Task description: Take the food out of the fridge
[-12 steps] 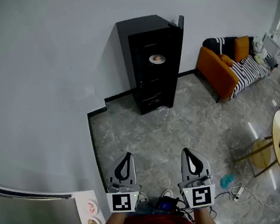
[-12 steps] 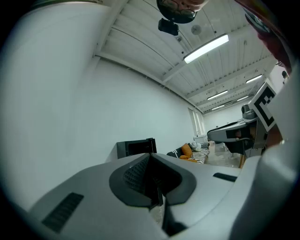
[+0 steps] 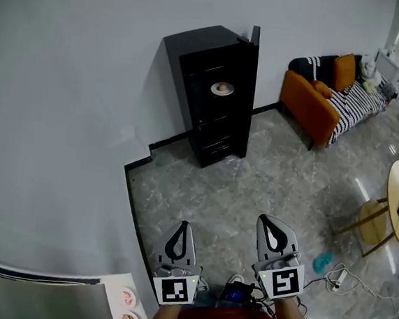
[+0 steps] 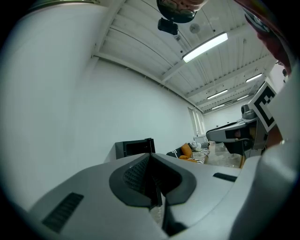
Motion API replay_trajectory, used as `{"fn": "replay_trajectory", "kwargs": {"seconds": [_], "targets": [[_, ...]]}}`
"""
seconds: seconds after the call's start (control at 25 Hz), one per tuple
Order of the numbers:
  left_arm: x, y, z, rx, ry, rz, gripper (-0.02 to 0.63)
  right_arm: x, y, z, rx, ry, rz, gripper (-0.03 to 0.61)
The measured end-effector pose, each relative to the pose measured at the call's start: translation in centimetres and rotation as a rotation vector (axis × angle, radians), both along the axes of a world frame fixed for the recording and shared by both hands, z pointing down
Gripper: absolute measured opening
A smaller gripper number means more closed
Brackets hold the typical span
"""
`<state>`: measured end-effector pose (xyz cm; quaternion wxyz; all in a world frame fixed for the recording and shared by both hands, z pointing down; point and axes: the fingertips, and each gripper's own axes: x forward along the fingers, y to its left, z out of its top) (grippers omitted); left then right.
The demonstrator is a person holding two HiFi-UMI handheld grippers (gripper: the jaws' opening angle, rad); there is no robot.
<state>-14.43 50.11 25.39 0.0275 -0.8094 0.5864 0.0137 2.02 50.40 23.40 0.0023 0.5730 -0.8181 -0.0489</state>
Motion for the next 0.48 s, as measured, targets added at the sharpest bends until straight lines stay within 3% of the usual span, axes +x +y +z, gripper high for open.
{"fn": "replay_trajectory", "kwargs": {"seconds": [0.48], "targets": [[5.9, -1.2, 0.2, 0.012, 0.001, -0.018, 0.014, 5.6, -1.4, -0.2, 0.021, 0.002, -0.015, 0.021]]}}
